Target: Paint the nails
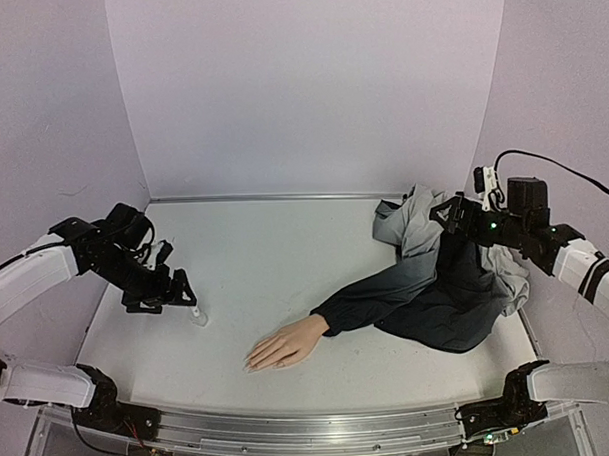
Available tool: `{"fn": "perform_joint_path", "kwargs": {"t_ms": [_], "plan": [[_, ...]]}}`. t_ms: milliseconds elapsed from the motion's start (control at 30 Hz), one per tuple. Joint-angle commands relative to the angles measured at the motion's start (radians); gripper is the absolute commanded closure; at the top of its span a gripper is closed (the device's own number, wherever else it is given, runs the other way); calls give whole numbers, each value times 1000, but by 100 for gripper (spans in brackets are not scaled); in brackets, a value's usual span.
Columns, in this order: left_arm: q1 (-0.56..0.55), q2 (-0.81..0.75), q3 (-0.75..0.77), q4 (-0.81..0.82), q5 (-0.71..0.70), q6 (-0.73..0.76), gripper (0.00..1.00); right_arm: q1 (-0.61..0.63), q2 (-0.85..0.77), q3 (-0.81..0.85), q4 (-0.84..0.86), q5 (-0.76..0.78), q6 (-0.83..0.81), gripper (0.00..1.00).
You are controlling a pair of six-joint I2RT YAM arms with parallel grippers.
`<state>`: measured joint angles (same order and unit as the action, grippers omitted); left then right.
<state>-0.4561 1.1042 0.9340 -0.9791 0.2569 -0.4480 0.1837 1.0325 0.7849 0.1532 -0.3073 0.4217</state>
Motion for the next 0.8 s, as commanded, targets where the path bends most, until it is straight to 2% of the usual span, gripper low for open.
{"fn": "perform_joint_path", "kwargs": {"t_ms": [0, 200, 467, 767], "plan": [[-54, 150, 44, -32, -45, -24, 7, -6, -40, -17, 116, -124, 38, 2], [-86, 308, 90, -10, -132, -13, 12, -6, -65, -23, 126, -165, 55, 2], [-89, 451, 163, 38, -223, 37, 41, -9, -70, -26, 141, -167, 63, 2], [-89, 542, 222, 51, -295, 86, 58, -7, -78, -36, 135, -158, 67, 2]]}}
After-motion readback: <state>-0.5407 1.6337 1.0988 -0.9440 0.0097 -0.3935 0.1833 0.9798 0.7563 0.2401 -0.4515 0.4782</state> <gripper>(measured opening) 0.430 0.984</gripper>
